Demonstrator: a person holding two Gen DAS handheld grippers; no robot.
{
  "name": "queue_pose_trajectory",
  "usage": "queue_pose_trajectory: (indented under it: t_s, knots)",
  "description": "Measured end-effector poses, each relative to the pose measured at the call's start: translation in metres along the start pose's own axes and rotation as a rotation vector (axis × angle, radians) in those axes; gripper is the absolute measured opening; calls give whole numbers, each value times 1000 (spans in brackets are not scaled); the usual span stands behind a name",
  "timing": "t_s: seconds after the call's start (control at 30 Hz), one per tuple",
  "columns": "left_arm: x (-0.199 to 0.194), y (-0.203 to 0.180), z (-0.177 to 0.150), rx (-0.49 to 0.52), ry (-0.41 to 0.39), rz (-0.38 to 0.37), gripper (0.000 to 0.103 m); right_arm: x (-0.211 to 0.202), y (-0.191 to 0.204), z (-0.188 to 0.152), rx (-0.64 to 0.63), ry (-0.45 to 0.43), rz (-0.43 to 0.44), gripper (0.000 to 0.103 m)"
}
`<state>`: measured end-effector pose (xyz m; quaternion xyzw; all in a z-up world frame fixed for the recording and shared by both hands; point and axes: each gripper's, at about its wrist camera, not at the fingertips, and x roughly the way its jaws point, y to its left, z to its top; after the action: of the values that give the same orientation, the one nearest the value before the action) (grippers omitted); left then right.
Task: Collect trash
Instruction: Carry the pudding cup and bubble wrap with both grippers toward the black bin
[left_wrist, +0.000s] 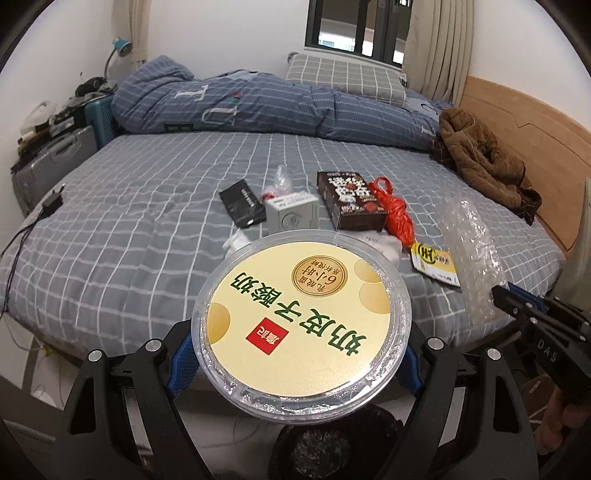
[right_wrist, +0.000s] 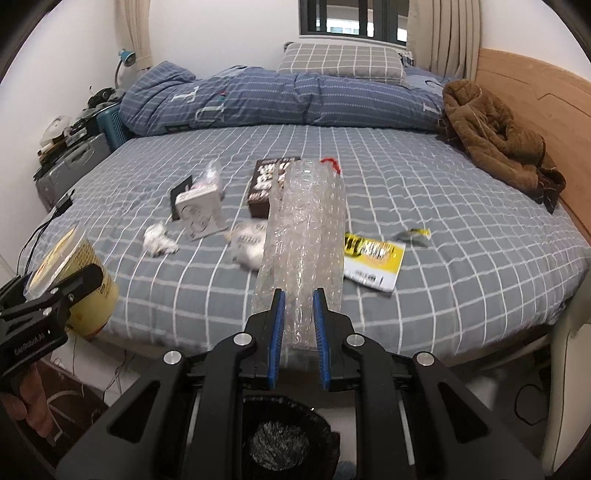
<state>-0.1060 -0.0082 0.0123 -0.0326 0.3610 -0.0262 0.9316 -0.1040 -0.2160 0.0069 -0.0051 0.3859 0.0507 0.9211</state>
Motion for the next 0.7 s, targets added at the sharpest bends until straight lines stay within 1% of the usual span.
queue_pose_trajectory:
  t_s: [0.3, 0.4, 0.7]
  knots:
    - [-10, 9, -45, -7, 69, 34, 81, -17, 19, -40, -31, 37, 23, 15]
    - [-9, 10, -54, -8, 89, 46, 81, -17, 27, -57, -48, 74, 28, 15]
    - [-6, 10, -85, -22, 163, 38, 81, -9, 34, -93, -53, 163, 30, 15]
